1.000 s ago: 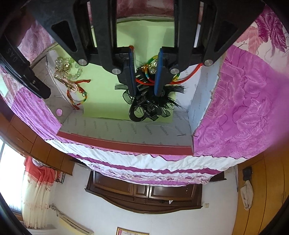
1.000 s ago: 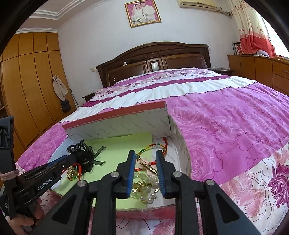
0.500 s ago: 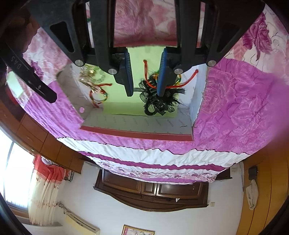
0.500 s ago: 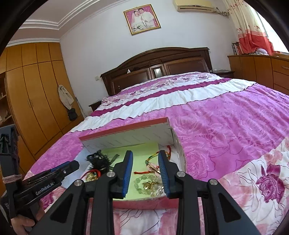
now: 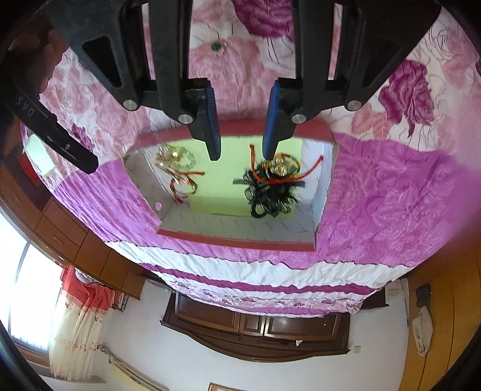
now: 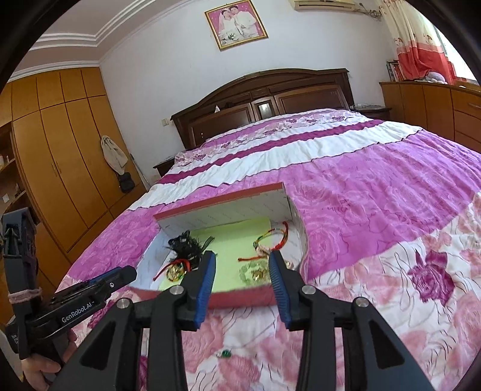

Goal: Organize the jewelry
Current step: 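Withdraw both tools from the box back over the green bead earrings, then close left tool on a green bead earring while right tool grasps the other one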

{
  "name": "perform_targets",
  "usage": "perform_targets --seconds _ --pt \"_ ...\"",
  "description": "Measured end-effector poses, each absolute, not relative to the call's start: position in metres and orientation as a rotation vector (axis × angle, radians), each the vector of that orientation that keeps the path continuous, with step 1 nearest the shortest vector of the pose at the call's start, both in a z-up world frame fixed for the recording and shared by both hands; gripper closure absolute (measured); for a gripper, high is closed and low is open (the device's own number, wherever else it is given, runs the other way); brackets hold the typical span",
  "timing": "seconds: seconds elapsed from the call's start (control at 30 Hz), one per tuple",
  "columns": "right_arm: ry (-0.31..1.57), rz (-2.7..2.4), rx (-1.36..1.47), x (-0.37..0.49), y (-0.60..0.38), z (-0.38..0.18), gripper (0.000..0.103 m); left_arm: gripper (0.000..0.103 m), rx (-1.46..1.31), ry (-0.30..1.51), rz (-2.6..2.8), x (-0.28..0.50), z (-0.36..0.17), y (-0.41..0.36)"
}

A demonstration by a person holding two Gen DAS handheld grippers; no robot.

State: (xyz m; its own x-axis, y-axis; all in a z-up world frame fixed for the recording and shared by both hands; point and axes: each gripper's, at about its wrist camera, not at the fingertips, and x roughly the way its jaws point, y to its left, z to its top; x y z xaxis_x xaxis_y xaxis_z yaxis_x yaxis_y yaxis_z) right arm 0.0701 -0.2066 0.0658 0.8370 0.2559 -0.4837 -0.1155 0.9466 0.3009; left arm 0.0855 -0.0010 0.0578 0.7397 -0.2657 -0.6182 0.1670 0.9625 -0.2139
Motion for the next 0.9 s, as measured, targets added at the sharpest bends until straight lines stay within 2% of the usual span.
perform_targets --seconds 0.27,0.9 --pt "0.591 0.201 0.279 0.044 -0.209 0.063 0.058 0.080 -0.146 0.736 -0.254 0.064 0.052 -0.003" --pt "0.671 0.195 0.268 0.016 -0.210 0.034 0.058 0.080 -0.108 0.904 -0.321 0.051 0.000 -0.031"
